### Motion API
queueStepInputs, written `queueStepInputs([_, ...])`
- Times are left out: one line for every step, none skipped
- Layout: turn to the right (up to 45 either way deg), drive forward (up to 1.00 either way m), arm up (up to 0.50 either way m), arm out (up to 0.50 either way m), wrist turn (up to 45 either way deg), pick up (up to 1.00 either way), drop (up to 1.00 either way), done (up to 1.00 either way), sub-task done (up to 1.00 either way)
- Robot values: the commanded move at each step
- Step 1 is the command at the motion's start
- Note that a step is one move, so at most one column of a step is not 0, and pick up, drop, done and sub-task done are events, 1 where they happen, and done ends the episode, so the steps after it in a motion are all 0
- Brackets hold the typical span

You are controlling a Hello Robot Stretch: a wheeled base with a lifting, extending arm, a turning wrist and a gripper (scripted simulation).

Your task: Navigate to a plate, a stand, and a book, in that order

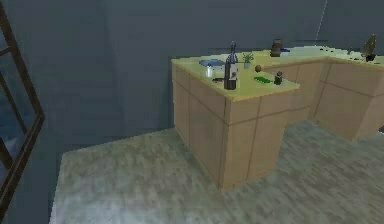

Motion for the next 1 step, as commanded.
queueStepInputs([3.0, 0.00, 0.00, 0.00, 0.0, 0.00, 0.00, 0.00, 0.00])
